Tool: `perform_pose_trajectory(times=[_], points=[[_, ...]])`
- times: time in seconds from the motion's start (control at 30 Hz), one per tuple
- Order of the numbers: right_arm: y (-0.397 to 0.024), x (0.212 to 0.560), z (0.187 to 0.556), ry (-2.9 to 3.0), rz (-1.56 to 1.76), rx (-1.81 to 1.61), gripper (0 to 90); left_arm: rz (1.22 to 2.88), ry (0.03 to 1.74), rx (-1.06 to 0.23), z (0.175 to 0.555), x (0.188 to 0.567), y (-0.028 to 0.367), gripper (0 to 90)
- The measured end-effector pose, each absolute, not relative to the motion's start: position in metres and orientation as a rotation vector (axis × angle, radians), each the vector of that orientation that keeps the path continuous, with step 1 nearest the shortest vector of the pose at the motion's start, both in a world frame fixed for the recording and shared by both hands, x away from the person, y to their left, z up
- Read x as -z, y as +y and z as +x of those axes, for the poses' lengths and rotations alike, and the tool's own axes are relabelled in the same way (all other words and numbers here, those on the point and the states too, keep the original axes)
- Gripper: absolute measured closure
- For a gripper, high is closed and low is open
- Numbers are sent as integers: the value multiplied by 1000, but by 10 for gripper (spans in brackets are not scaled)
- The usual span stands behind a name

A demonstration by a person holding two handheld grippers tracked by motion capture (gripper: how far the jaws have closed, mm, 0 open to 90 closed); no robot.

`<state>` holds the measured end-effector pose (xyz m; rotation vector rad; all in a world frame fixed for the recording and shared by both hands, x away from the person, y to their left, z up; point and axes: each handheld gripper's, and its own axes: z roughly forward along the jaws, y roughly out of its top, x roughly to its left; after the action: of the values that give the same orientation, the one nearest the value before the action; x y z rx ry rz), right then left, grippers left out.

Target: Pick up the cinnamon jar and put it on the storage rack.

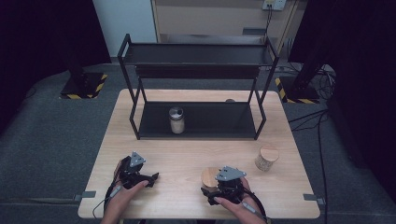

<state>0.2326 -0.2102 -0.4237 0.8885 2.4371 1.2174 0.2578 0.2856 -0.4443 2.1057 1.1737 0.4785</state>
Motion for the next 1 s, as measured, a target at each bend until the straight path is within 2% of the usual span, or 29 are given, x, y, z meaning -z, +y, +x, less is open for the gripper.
perform_pose_trajectory(times=[1.0], points=[[-211, 436, 224, 2350, 888, -1285, 249, 2105, 1174, -479, 258, 444, 286, 0]])
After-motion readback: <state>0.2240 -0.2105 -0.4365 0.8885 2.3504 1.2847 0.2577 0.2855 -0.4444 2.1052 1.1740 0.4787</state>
